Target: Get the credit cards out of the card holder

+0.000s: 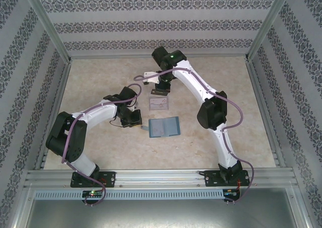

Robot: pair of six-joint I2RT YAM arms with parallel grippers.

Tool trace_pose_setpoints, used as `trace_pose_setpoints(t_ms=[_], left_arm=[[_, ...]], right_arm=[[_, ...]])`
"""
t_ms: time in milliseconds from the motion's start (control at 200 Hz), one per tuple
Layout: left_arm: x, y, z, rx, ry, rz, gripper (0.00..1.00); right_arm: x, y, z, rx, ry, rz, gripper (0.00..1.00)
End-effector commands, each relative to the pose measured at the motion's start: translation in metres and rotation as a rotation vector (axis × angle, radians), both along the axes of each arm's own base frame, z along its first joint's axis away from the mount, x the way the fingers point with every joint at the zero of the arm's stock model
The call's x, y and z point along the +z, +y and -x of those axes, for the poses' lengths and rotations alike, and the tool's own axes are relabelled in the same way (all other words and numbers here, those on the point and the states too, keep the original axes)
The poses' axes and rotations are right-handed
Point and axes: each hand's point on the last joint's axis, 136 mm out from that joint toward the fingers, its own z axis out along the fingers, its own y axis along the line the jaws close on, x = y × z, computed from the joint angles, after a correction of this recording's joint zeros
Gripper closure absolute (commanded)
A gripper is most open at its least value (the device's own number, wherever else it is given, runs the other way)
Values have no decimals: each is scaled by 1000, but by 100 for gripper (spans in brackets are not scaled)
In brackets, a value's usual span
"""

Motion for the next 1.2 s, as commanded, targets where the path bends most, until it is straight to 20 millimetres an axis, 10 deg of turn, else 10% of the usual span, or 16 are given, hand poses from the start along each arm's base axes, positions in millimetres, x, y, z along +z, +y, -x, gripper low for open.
trace_pose_setpoints(t_ms=[0,1054,1194], left_arm=[[2,9,-2,36,-4,-11,91],[1,26,1,75,9,-22,91],[1,28,2,81,13,-23,91]], right_arm=[[-4,-6,-4,34,-3,31,100],[-53,-1,-9,85,55,85,100],[-52,-2,-25,49,-11,96,86]])
